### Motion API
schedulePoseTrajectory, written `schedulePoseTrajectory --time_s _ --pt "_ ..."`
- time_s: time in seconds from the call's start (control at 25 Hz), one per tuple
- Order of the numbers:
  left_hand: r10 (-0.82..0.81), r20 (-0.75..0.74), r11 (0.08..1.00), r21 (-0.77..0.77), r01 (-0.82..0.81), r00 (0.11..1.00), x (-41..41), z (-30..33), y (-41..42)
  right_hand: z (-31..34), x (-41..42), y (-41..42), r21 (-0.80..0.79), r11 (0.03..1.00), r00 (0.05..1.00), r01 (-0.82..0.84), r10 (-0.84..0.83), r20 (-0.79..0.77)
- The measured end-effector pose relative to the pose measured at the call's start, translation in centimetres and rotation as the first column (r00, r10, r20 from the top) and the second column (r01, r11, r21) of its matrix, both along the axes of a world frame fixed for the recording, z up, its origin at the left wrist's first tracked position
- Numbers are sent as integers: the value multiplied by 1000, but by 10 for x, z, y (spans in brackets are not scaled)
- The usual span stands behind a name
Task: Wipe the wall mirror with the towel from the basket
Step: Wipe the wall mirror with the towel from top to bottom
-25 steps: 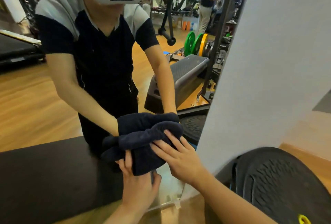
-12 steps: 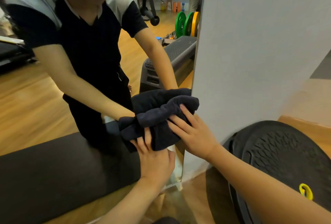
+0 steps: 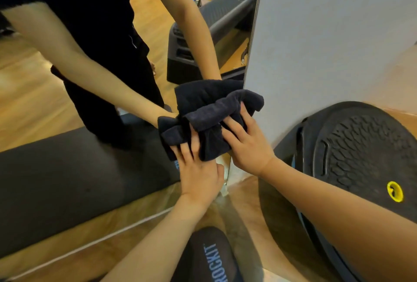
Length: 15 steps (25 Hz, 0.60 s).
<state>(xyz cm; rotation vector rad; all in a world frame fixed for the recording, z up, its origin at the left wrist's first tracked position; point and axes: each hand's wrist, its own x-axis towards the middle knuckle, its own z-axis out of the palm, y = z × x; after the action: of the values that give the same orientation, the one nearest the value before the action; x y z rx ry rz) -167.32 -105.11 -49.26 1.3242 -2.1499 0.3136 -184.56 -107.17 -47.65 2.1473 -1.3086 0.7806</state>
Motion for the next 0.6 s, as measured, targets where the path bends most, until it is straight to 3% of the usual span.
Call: schedulePoseTrajectory --time_s 0.2,0.4,0.6 --pt "-72 -26 997 -25 71 997 24 -12 -4 -13 34 12 -8 999 993 54 -53 103" --pt "-84 -104 996 -42 80 991 50 -16 -3 -29 64 17 91 990 979 112 -125 162" --pt "-51 -63 998 -26 50 997 111 -19 4 -35 126 21 71 995 981 77 -88 173"
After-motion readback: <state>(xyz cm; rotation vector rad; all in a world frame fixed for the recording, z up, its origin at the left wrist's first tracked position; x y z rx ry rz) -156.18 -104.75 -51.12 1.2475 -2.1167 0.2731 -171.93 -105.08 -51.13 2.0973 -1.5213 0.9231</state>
